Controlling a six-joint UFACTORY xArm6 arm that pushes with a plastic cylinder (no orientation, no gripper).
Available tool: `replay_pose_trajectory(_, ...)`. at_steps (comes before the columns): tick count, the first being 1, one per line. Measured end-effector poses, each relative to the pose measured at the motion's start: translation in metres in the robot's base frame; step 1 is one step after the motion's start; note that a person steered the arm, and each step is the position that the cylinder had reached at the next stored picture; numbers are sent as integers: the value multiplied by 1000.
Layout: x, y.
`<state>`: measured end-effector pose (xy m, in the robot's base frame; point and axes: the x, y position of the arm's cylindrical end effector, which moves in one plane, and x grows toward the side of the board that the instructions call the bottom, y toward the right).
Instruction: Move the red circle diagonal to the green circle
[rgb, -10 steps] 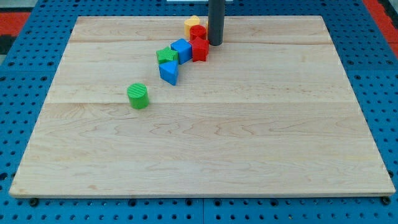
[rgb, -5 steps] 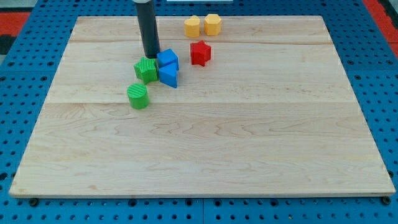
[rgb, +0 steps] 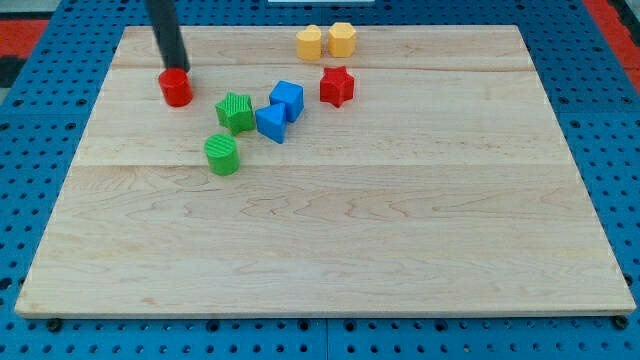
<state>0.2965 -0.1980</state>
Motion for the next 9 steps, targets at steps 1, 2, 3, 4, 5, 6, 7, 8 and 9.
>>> replay_pose_trajectory(1,47,0)
replay_pose_trajectory(2,61,29)
replay_pose_trajectory(3,94,33)
replay_pose_trajectory(4,133,16)
replay_pose_trajectory(5,160,-12)
replay_pose_trajectory(6,169,-15)
replay_pose_trajectory(7,194,-16)
replay_pose_trajectory(8,198,-56)
replay_pose_trajectory(9,207,-71)
